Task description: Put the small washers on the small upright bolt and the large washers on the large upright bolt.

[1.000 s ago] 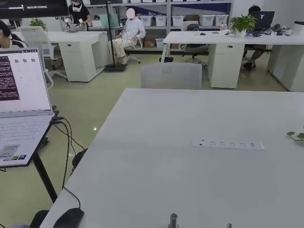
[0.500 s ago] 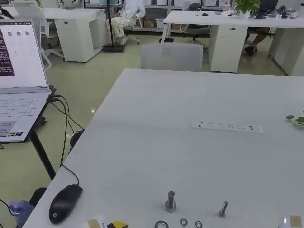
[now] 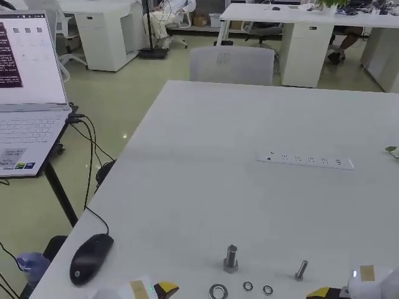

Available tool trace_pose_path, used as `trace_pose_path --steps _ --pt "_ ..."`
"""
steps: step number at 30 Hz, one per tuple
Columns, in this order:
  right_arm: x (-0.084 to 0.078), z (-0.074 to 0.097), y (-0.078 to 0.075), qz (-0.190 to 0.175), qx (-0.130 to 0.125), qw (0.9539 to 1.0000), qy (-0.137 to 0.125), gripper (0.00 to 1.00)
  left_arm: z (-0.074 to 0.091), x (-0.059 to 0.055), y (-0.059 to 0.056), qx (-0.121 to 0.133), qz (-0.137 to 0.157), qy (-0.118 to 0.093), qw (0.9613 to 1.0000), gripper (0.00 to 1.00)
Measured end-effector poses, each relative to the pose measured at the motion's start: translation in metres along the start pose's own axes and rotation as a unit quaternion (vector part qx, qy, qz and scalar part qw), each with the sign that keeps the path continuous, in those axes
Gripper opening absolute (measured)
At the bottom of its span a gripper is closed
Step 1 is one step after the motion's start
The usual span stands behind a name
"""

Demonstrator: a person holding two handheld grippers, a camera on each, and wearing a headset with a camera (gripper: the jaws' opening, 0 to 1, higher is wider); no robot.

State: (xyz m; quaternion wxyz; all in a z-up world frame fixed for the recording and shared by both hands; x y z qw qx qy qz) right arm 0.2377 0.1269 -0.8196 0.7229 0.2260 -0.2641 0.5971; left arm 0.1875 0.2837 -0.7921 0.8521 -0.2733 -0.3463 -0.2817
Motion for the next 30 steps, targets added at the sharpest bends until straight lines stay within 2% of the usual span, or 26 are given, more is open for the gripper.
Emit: trace_pose_path --steps 4,11,16,23,27,30 --pt "0.000 -0.005 -0.002 0.014 0.005 0.9997 0.021 0.58 0.002 0.001 0.002 -0.004 0.003 -0.007 1.0000 0.93" --pt "0.000 -0.014 -0.004 0.037 0.012 0.9983 0.043 0.52 0.004 0.001 0.003 -0.002 -0.005 -0.002 1.0000 0.92" --pt "0.000 -0.022 -0.005 0.060 0.022 0.9955 0.070 0.49 0.003 0.002 0.001 -0.003 -0.004 -0.006 1.0000 0.91" --pt "0.003 -0.030 -0.009 0.075 0.034 0.9926 0.089 0.47 0.000 0.000 -0.002 -0.007 -0.009 -0.003 0.9999 0.91" --pt "0.003 -0.034 -0.011 0.093 0.039 0.9895 0.104 0.45 -0.001 -0.002 0.003 -0.001 -0.025 0.004 0.9997 0.90" --pt "0.004 -0.038 -0.010 0.105 0.046 0.9871 0.112 0.44 -0.001 -0.002 0.006 0.000 -0.024 0.005 0.9997 0.90"
Point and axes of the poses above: the centre of the closed fingertips' face, and the gripper's own axes: z roughly backward along the fingers, y roughly to its left, x roughly out of its top, the point moved 1 cm from there along z, roughly backward along the fingers, and after that the axes turned 10 degrees about z, right-handed, at the moved point
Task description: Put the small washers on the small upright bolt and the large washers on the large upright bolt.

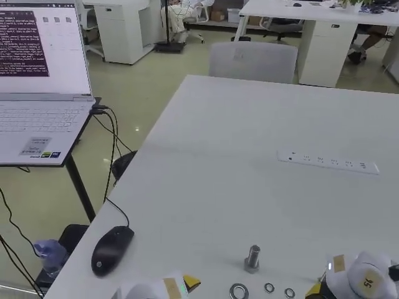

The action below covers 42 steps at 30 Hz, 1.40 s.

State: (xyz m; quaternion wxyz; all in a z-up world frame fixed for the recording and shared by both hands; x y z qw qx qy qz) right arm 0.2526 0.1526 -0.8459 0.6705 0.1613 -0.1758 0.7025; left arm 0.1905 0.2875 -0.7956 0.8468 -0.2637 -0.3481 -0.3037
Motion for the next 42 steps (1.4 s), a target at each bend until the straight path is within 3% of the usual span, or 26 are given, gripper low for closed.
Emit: trace_pose_path --steps 15,42 --pt "-0.006 -0.016 -0.002 0.046 0.014 0.9975 0.051 0.40 0.000 0.004 0.002 -0.003 -0.007 -0.005 1.0000 0.90" --pt "-0.008 -0.022 -0.005 0.072 0.015 0.9933 0.089 0.33 0.003 0.007 0.003 -0.008 -0.002 -0.013 0.9999 0.86"
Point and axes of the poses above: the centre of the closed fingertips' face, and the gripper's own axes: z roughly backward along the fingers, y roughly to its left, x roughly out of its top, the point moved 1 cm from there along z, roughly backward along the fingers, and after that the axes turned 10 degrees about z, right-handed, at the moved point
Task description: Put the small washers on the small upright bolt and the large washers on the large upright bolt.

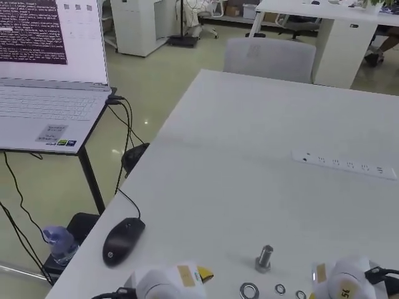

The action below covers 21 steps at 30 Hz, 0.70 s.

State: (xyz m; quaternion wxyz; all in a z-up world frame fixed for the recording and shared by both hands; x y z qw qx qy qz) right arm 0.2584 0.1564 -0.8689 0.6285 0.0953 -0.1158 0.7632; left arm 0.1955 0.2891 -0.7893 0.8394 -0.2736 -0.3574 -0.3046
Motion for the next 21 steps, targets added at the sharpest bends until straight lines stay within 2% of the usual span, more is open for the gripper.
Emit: trace_pose_path --steps 5,21 --pt "0.0008 -0.0007 -0.0002 0.004 0.006 0.9999 0.015 0.32 0.0011 0.0016 0.0010 0.002 -0.001 -0.005 1.0000 0.85" --pt "0.0027 -0.0022 -0.0023 -0.006 0.003 0.9989 0.046 0.24 0.0055 -0.0004 0.0008 0.010 0.001 -0.007 0.9999 0.83"
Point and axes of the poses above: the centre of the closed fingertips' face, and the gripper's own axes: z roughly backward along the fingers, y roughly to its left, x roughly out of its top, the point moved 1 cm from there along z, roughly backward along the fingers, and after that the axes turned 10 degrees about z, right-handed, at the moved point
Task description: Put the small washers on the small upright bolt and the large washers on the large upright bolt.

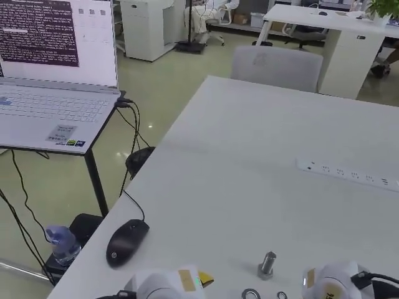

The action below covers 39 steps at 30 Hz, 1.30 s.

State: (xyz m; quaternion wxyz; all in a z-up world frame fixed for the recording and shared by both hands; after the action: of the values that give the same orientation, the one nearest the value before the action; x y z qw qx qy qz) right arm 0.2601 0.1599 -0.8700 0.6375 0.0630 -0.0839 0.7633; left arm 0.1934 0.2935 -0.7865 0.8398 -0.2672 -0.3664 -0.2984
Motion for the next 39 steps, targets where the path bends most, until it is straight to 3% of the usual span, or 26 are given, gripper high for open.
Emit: trace_pose_path --steps 14,22,30,39 --pt "0.000 0.000 -0.001 -0.019 0.007 0.9998 0.006 0.22 -0.005 -0.004 -0.005 0.011 -0.006 0.010 0.9999 0.86" --pt "-0.002 0.003 0.001 -0.029 0.010 0.9995 0.003 0.22 -0.008 0.000 -0.004 0.018 0.004 -0.002 0.9998 0.89" --pt "-0.004 0.022 -0.003 -0.041 0.013 0.9991 -0.004 0.22 -0.011 0.004 0.001 0.022 0.008 -0.006 0.9997 0.91" --pt "0.011 0.053 -0.015 -0.005 0.017 0.9998 -0.010 0.22 -0.010 0.002 0.003 0.021 0.005 -0.001 0.9998 0.89"
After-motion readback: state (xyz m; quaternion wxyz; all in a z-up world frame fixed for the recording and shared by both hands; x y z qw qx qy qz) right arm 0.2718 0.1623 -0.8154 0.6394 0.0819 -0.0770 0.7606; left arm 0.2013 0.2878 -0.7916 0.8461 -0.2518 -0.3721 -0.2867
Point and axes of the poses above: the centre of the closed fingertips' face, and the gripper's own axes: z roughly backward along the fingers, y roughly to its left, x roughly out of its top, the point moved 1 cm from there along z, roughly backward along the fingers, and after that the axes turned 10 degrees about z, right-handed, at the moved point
